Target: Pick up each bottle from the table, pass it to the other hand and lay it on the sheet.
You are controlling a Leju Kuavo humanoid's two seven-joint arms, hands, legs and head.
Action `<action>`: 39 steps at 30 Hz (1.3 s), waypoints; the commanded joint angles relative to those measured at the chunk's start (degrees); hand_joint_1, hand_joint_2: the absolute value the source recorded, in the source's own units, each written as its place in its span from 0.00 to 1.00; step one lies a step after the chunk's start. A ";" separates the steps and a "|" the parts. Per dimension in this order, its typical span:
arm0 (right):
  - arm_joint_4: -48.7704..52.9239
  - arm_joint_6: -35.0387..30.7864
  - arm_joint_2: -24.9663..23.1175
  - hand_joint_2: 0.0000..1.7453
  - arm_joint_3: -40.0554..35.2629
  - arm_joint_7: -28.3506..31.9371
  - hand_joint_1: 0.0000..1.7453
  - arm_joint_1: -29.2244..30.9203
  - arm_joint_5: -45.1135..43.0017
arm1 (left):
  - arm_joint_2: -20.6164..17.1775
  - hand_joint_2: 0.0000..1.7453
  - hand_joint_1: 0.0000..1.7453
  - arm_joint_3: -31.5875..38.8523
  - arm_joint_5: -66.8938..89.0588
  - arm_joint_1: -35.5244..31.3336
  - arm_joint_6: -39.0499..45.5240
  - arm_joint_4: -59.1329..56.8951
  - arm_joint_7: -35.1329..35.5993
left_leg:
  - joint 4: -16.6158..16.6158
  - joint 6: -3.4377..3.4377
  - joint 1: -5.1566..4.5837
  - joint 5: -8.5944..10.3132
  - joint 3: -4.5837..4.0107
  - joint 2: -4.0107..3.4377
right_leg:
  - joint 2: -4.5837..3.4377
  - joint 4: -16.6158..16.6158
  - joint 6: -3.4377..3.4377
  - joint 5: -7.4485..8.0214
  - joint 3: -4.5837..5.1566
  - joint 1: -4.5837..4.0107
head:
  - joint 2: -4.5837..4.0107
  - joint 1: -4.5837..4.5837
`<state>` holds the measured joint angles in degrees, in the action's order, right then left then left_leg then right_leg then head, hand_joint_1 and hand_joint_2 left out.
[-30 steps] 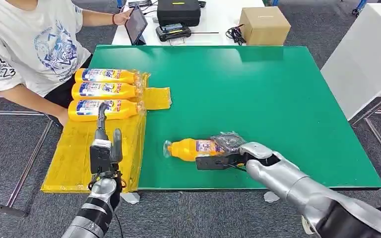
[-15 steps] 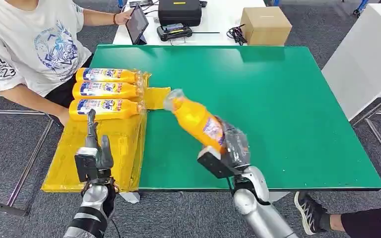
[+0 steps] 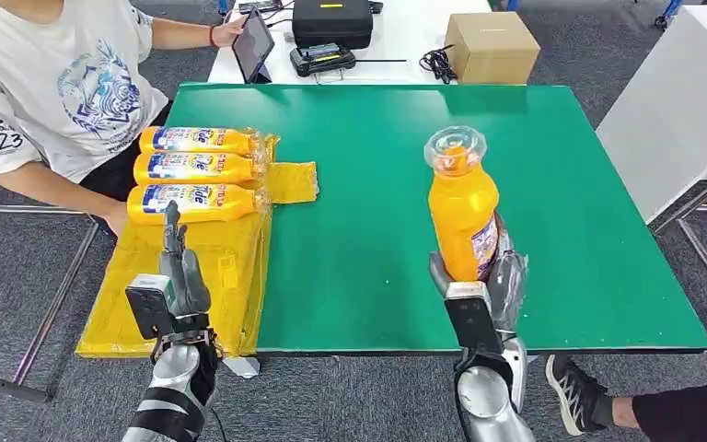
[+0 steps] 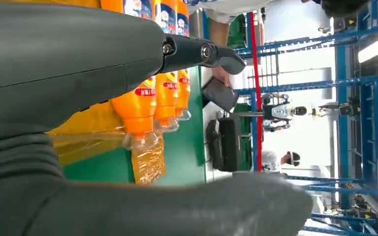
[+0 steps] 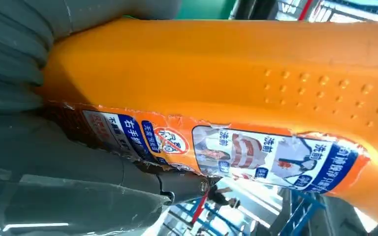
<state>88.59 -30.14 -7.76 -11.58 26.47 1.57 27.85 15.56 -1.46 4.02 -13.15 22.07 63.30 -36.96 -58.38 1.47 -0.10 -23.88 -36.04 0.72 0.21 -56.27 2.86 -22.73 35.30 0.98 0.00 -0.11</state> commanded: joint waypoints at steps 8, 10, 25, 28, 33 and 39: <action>-18.74 7.40 -4.88 1.00 -2.21 3.94 1.00 0.46 -1.01 | -2.01 1.00 0.00 -15.16 -8.25 3.96 -22.79 5.39 10.92 | 0.08 -0.06 0.03 -0.09 0.23 -0.09 | -0.07 0.09 -0.09 -0.05 -0.21 -0.04 | 0.00 0.00; -22.92 7.36 -5.91 1.00 -4.40 4.31 1.00 1.45 0.08 | -2.24 1.00 0.00 -16.55 -8.53 3.92 -23.93 5.68 11.89 | 0.06 -0.07 0.07 -0.12 0.22 -0.13 | -0.11 0.10 -0.10 -0.04 -0.22 -0.08 | 0.00 0.02; -36.64 5.46 -9.80 1.00 -14.59 3.09 1.00 8.97 4.05 | -2.19 1.00 0.00 -18.87 -9.49 2.81 -26.71 4.59 14.17 | 0.08 -0.10 0.08 -0.15 0.34 -0.20 | -0.16 0.07 -0.11 -0.08 -0.29 -0.07 | 0.00 0.00; -36.76 5.25 -10.15 1.00 -14.75 2.79 1.00 9.19 4.16 | -2.13 1.00 0.00 -18.90 -9.49 2.75 -26.70 4.50 14.17 | 0.07 -0.13 0.10 -0.19 0.42 -0.20 | -0.16 0.09 -0.15 -0.12 -0.40 -0.10 | 0.00 0.02; -38.70 4.76 -10.49 1.00 -16.69 2.36 1.00 10.65 4.92 | -2.01 1.00 0.00 -19.30 -9.68 2.01 -27.10 3.09 15.13 | 0.04 -0.14 0.08 -0.19 0.37 -0.21 | -0.18 0.02 -0.16 -0.11 -0.32 -0.09 | 0.00 0.02; -43.87 5.25 -11.11 1.00 -19.53 1.29 1.00 12.08 5.54 | -2.04 1.00 0.00 -19.09 -10.91 1.45 -27.86 1.99 16.15 | 0.08 -0.09 0.06 -0.10 0.23 -0.13 | -0.11 0.05 -0.09 -0.05 -0.20 -0.05 | 0.00 0.02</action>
<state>55.08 -24.98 -17.73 -25.46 28.39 9.14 31.96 15.21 -18.23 -6.23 -9.37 -4.28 69.55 -22.47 -58.36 1.45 -0.07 -23.91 -36.04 0.73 0.22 -56.28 2.86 -22.74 35.30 0.96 0.00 -0.09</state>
